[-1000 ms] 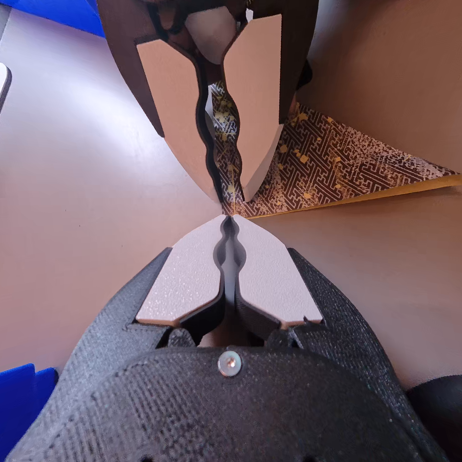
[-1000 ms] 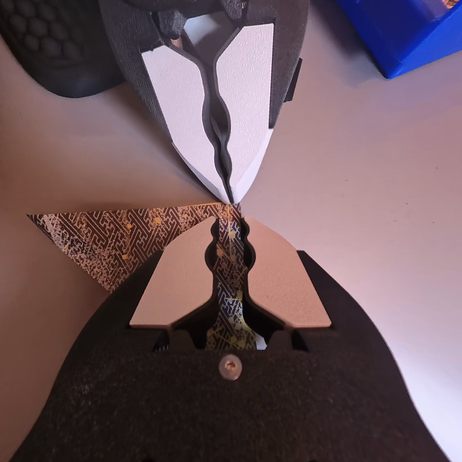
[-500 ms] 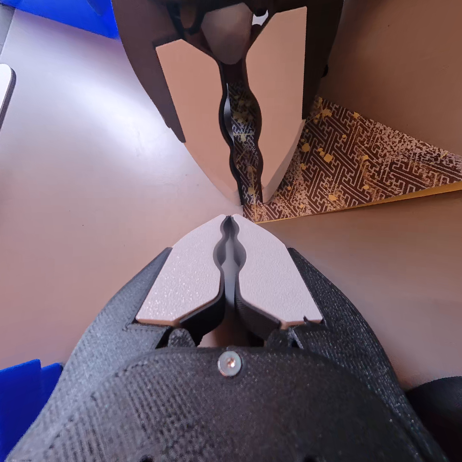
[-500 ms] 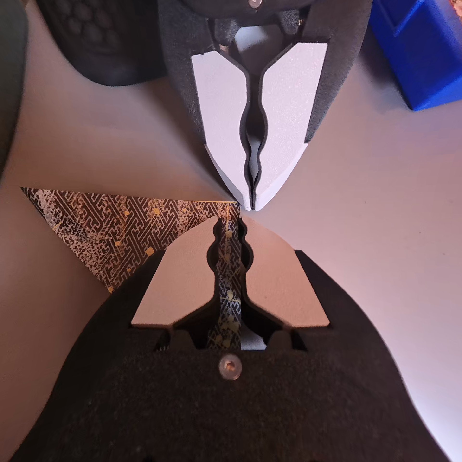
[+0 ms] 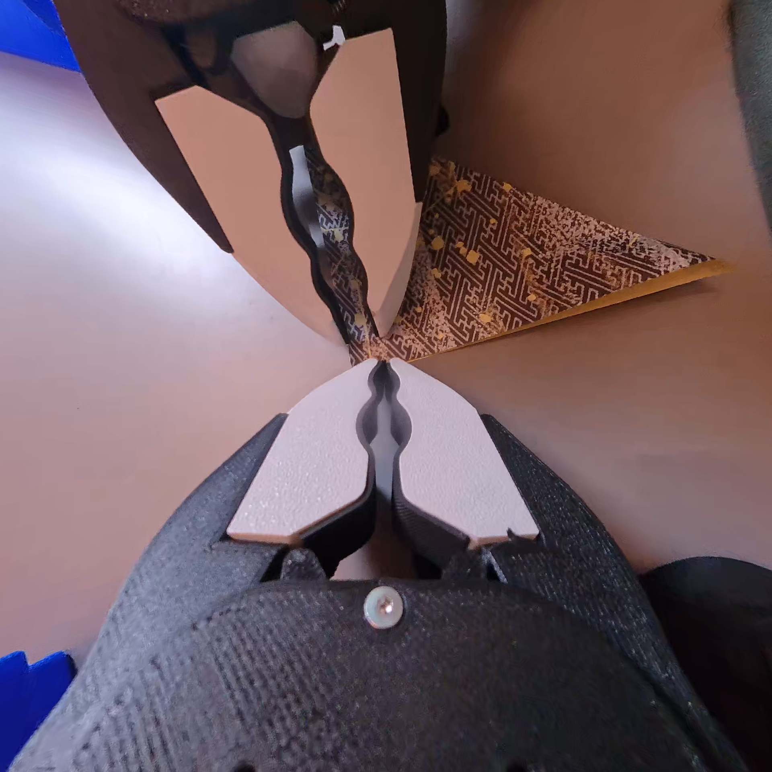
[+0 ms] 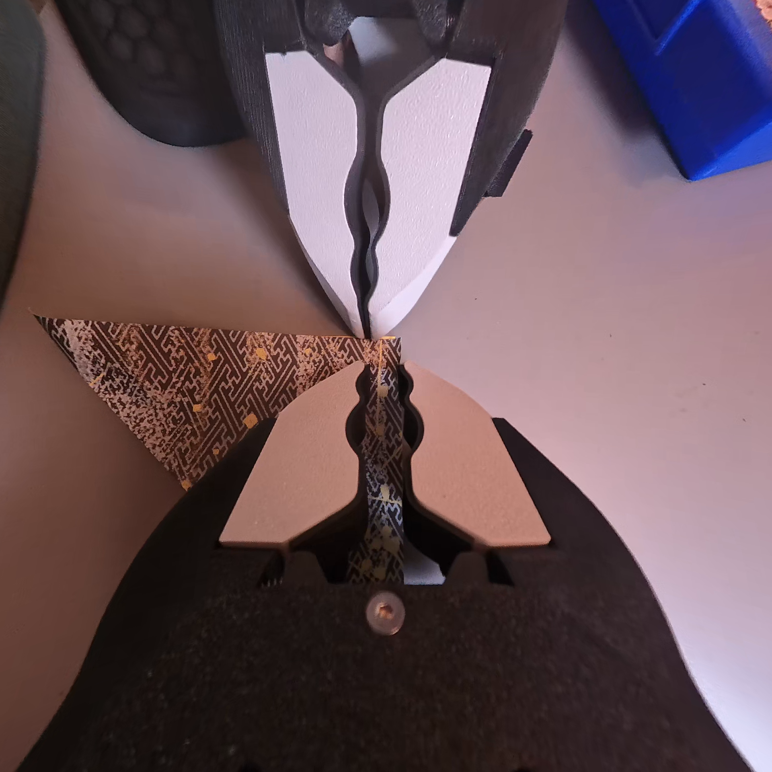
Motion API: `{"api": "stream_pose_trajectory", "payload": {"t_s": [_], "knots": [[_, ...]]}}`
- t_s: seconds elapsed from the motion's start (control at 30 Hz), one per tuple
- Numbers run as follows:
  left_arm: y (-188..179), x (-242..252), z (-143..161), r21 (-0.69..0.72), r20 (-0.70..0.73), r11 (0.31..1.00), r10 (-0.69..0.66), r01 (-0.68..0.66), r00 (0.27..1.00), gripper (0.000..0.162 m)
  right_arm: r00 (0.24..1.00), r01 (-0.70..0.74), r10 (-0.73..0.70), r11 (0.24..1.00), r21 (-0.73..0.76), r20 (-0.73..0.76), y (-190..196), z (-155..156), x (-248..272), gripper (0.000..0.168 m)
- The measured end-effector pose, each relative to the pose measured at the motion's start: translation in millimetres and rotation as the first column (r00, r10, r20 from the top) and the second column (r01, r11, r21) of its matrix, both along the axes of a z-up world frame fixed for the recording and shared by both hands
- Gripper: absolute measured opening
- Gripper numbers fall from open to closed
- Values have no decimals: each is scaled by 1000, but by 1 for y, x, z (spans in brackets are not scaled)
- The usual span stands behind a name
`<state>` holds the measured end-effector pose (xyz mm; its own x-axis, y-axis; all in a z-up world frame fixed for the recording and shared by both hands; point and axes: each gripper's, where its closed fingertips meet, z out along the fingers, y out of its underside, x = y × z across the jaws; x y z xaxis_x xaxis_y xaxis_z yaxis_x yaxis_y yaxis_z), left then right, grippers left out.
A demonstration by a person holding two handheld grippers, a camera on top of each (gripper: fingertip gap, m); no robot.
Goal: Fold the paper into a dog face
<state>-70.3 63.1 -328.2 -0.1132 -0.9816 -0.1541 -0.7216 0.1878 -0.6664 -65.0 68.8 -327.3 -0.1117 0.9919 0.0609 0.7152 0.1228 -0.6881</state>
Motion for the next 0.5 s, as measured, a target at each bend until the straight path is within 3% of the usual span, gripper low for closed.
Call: {"api": "stream_pose_trajectory", "payload": {"t_s": [0.5], "knots": [[2, 0, 0, 11, -3, 1000, 12, -12, 1000, 0, 1000, -14, 15, 1000, 14, -13, -3, 0, -2, 9]]}}
